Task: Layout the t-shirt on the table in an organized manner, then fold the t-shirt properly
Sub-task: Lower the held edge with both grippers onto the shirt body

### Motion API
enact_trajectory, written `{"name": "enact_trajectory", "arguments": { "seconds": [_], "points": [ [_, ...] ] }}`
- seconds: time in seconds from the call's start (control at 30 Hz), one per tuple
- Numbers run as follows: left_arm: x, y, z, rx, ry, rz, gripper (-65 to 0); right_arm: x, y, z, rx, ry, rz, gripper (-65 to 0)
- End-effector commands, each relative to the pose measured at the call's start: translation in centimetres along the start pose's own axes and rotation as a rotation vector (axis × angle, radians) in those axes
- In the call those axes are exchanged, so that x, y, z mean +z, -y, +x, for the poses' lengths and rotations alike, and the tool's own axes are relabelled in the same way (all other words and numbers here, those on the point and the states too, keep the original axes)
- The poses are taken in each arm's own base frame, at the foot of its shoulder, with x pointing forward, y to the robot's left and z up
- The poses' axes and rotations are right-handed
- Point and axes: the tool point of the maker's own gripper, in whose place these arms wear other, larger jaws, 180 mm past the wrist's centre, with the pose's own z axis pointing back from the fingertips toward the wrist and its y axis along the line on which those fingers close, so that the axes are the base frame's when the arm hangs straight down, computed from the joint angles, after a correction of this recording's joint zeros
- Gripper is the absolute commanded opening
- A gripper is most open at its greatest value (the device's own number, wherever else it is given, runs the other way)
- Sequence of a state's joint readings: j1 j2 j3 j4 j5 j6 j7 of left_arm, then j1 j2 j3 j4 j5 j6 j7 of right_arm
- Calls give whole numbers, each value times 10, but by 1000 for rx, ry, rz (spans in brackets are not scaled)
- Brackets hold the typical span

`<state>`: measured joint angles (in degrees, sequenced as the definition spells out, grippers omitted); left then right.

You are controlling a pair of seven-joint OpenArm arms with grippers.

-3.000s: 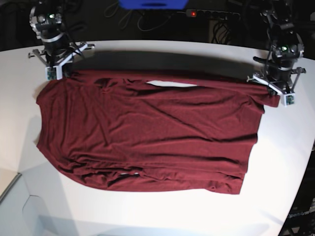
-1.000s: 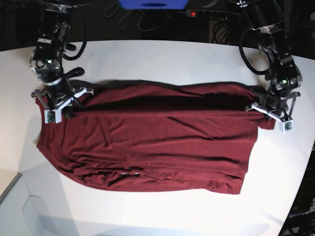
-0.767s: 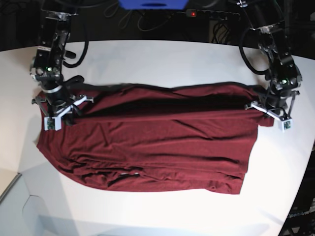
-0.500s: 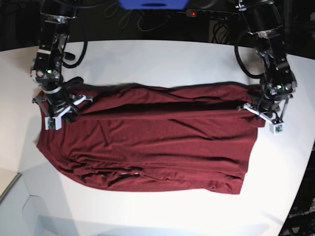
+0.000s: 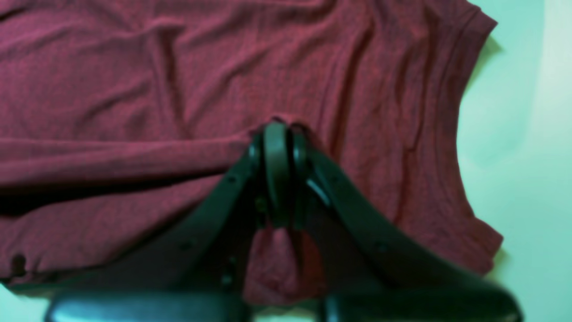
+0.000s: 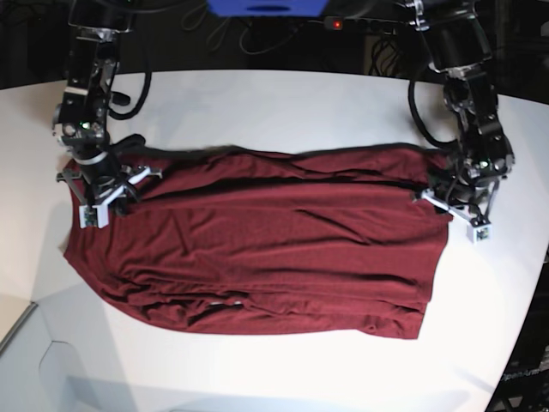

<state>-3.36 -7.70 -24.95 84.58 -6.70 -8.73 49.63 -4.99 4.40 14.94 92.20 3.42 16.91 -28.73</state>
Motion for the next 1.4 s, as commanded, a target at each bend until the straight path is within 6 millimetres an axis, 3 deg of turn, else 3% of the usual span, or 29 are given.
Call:
{"name": "enact_trajectory", "arguments": {
  "seconds": [0.0,0.13,0.23,0.4,0.53,0.77,0.93,1.1,1.23,1.37],
  "points": [
    [7,-5,18,-8,58,13,-411,1,3,17,8,56,-6,-650],
    [30,-14,20,-32,108,42,-400,2,3,16,8,53,-6,-650],
    [44,-32,6,-19,105,83,-399,2,3,15,8,52,-6,-650],
    [40,-46,-36,-7,8,104,-399,2,2,13,4,49,-3,-650],
    [27,-45,-55,11,-51,95,-399,2,2,13,4,47,-3,-650],
    [16,-36,-63,40,-62,79,-423,3,1,8,5,38,-2,-650],
    [16,-44,-66,38,-69,95,-650,4,2,6,7,33,-2,-650],
    [22,-58,-52,8,-38,121,-650,9,1,-8,7,4,0,-650],
    [33,-82,-40,34,-5,170,-650,13,1,-20,7,-22,1,-650],
    [33,-84,-37,33,4,178,-650,15,0,-27,6,-37,2,-650]
  ]
}}
